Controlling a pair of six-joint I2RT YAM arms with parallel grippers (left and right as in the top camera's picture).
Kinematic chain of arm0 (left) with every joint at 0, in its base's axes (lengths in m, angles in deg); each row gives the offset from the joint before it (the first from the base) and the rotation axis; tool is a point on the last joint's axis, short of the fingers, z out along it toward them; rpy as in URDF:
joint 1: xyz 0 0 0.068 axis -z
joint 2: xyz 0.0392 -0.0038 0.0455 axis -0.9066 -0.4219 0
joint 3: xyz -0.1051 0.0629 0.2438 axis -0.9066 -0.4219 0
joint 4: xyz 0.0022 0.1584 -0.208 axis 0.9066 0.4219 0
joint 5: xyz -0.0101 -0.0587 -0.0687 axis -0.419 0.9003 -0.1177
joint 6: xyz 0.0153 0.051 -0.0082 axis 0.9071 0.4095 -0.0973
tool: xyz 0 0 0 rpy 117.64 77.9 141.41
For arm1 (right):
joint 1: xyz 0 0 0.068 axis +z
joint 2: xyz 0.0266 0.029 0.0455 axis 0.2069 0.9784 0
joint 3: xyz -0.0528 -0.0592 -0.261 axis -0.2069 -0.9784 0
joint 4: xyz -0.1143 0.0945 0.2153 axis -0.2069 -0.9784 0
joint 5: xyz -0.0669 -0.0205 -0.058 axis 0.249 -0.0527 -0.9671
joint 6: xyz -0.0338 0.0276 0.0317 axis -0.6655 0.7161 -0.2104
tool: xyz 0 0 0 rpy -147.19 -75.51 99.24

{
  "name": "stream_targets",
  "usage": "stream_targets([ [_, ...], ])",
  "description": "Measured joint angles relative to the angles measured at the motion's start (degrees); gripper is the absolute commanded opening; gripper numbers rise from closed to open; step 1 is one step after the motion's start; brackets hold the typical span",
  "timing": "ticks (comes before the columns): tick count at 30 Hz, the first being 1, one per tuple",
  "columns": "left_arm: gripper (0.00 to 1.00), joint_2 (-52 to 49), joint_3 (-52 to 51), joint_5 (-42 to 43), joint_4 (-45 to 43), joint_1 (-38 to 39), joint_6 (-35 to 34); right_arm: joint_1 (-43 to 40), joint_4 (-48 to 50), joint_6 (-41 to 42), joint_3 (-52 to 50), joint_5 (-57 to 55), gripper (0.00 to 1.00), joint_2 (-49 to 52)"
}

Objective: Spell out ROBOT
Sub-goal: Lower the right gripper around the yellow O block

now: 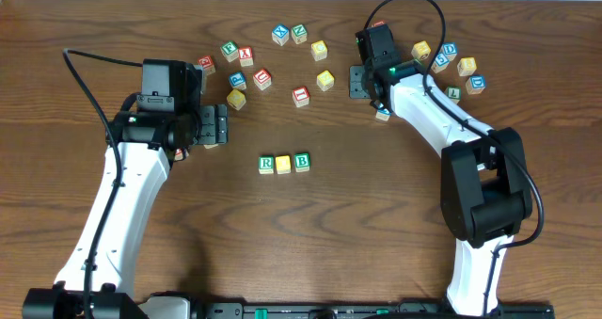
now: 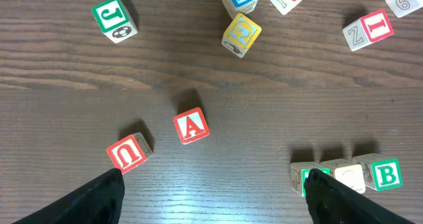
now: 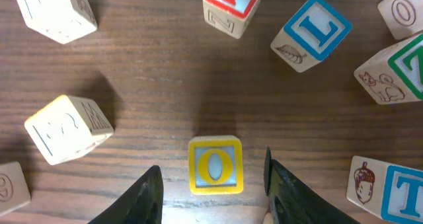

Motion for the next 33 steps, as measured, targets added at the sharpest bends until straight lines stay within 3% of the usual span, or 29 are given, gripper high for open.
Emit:
stream_targets([
  [23, 0.86, 0.0, 0.0, 0.0, 0.0, 0.0, 0.0, -1.8, -0.7, 2.2, 0.0, 2.3, 0.45, 2.0],
  [33, 0.86, 0.0, 0.0, 0.0, 0.0, 0.0, 0.0, -3.5, -6.0, 0.9, 2.9, 4.6, 0.43, 2.0],
])
